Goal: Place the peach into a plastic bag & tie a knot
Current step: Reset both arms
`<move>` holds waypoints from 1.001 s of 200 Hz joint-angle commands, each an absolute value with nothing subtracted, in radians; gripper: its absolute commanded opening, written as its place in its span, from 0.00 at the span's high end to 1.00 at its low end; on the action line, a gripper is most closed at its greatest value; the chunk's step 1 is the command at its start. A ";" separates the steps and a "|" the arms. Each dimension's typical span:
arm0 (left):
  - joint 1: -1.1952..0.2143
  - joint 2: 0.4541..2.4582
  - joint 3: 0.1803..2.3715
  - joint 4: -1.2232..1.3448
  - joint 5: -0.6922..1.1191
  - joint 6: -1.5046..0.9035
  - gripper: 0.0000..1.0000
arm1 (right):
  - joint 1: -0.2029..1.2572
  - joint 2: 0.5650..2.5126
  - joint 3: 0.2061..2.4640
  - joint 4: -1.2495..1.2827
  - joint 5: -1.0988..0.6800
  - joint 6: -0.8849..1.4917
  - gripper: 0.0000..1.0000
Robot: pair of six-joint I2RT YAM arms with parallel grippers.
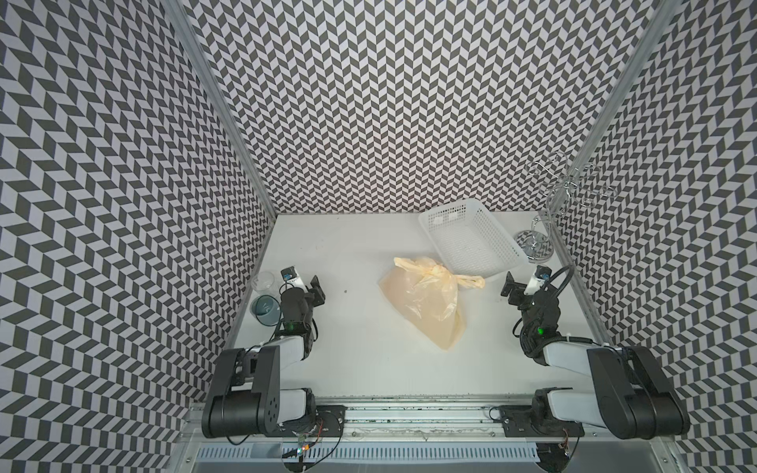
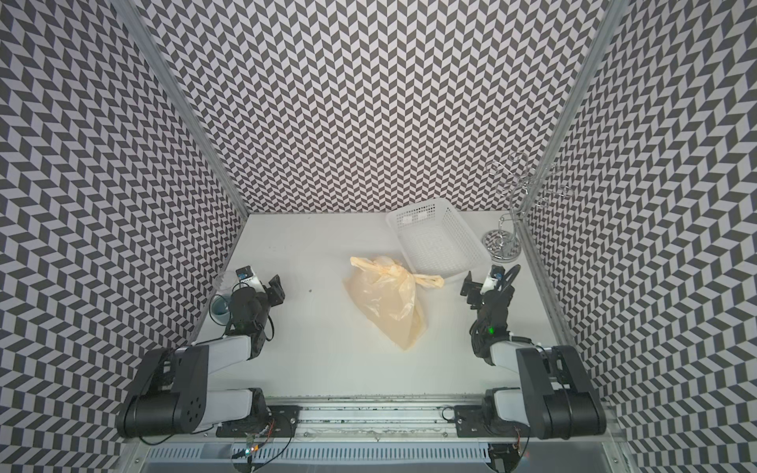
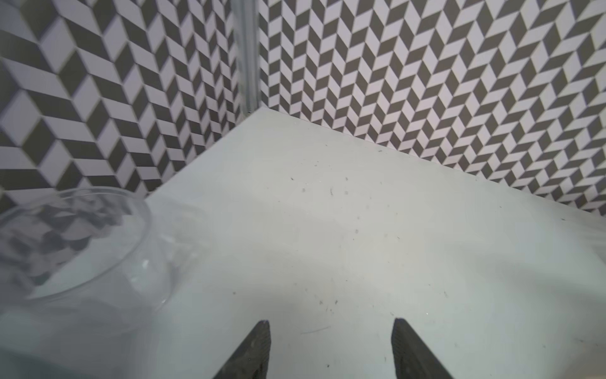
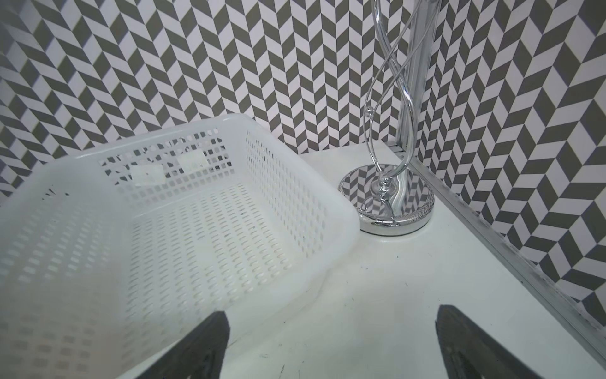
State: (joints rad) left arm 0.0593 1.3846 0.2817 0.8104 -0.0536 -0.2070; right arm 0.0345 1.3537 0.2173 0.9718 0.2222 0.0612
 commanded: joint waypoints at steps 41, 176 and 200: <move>0.030 1.414 0.243 1.140 -0.010 -0.043 0.01 | -0.003 1.508 0.196 1.303 0.020 0.028 0.00; -0.011 1.558 0.266 1.239 0.005 0.015 0.01 | 0.037 1.546 0.235 1.310 0.132 0.022 0.01; -0.017 1.561 0.266 1.240 0.009 0.028 0.01 | 0.038 1.552 0.230 1.331 0.133 0.022 0.00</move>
